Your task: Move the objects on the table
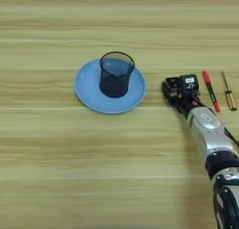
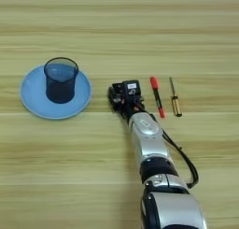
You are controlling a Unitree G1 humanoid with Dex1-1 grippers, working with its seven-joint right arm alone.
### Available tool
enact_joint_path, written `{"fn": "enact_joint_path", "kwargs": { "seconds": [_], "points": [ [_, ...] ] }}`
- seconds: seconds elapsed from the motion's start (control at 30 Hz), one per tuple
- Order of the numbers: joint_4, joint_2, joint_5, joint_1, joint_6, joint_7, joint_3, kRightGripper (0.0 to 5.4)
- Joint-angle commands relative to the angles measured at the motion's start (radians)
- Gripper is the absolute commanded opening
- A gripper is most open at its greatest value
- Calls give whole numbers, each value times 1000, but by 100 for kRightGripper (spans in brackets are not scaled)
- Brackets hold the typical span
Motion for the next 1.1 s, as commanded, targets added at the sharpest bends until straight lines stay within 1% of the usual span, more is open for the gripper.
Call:
{"fn": "enact_joint_path", "kwargs": {
  "seconds": [0.03,0.13,0.3,0.73,0.93,1.1],
  "points": [
    [-33,-21,8,-59,-13,-6,-8,250],
    [-37,-22,8,-58,-12,-7,-9,250],
    [-77,-30,7,-24,-8,-11,-12,250],
    [-260,-45,2,127,42,-26,-29,250],
    [-263,-60,-4,157,55,-33,-35,250],
    [-240,-64,-6,163,52,-35,-38,250]
  ]
}}
